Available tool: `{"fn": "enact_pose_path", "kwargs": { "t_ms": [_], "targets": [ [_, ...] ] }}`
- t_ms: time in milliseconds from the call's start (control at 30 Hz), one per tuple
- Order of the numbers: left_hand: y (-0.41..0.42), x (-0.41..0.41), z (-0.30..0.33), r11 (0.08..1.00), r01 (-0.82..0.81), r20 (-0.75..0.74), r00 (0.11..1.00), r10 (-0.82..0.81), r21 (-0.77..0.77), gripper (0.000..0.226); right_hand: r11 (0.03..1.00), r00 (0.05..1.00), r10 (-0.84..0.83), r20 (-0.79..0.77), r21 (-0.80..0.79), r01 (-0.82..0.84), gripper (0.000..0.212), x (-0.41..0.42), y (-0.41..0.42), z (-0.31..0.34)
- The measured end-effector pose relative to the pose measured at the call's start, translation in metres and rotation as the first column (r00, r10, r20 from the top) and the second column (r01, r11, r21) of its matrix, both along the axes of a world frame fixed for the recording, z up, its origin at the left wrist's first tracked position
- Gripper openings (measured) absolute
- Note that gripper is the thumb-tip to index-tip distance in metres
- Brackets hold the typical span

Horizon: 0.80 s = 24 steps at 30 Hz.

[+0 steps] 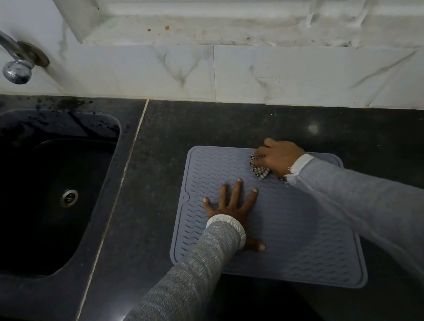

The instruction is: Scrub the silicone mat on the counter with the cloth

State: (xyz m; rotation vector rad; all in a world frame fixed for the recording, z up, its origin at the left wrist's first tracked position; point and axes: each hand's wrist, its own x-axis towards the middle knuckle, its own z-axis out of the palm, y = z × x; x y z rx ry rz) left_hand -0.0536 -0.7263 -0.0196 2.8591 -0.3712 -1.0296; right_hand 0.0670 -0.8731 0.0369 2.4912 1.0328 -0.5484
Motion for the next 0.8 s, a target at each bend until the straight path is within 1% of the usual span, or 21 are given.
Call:
{"fn": "enact_pose_path", "kwargs": {
  "t_ms": [100,133,200,233,300,367,467,533,633,700,733,800],
  "targets": [
    [0.0,0.0,0.0,1.0,-0.001,-0.007,1.0,0.001,0.003,0.13,0.994,1.0,-0.027,0.005,0.107,0.026,0.052,0.005,0.018,0.001],
    [0.0,0.001,0.0,1.0,-0.001,-0.007,1.0,0.001,0.005,0.13,0.992,1.0,-0.004,0.026,0.127,0.001,0.051,0.004,0.028,0.001],
    [-0.001,0.001,0.001,1.0,-0.001,-0.012,1.0,0.001,0.011,0.13,0.99,0.997,0.058,0.057,0.125,-0.065,0.053,-0.001,0.044,-0.004],
    [-0.001,0.001,0.001,1.0,-0.002,-0.016,1.0,0.002,0.013,0.13,0.991,0.996,0.06,0.06,0.116,-0.067,0.055,-0.003,0.045,-0.006],
    [-0.001,0.0,-0.001,1.0,0.0,-0.011,1.0,0.0,0.008,0.13,0.994,0.996,0.047,0.077,0.096,-0.054,0.062,-0.006,0.035,-0.009],
    [0.0,0.0,-0.002,1.0,-0.002,0.001,1.0,0.002,0.002,0.13,0.999,0.998,0.02,0.051,0.045,-0.023,0.068,-0.007,0.013,-0.007],
    [0.0,-0.001,-0.002,1.0,-0.009,0.007,1.0,0.009,-0.005,0.131,1.0,1.0,0.016,0.027,-0.025,-0.015,0.068,-0.003,-0.006,-0.005],
    [0.0,-0.001,-0.001,1.0,-0.009,0.007,1.0,0.009,-0.002,0.131,1.0,1.0,0.01,0.021,-0.005,-0.01,0.066,0.001,-0.002,-0.003],
    [0.0,-0.001,0.0,1.0,-0.011,0.013,1.0,0.011,-0.013,0.13,0.992,0.999,-0.039,0.033,0.125,0.035,0.066,0.006,0.025,0.0],
    [0.0,-0.002,0.0,1.0,-0.009,0.017,1.0,0.009,-0.012,0.129,0.977,0.998,-0.064,0.015,0.205,0.059,0.054,0.005,0.052,0.001],
    [0.0,-0.002,0.0,1.0,-0.008,0.014,1.0,0.008,-0.007,0.129,0.979,0.998,-0.056,0.004,0.196,0.054,0.049,0.003,0.064,0.001],
    [0.0,-0.001,0.0,1.0,-0.004,-0.004,1.0,0.004,0.004,0.128,0.993,1.0,-0.011,0.015,0.121,0.009,0.056,-0.002,0.074,-0.001]
  ]
}}
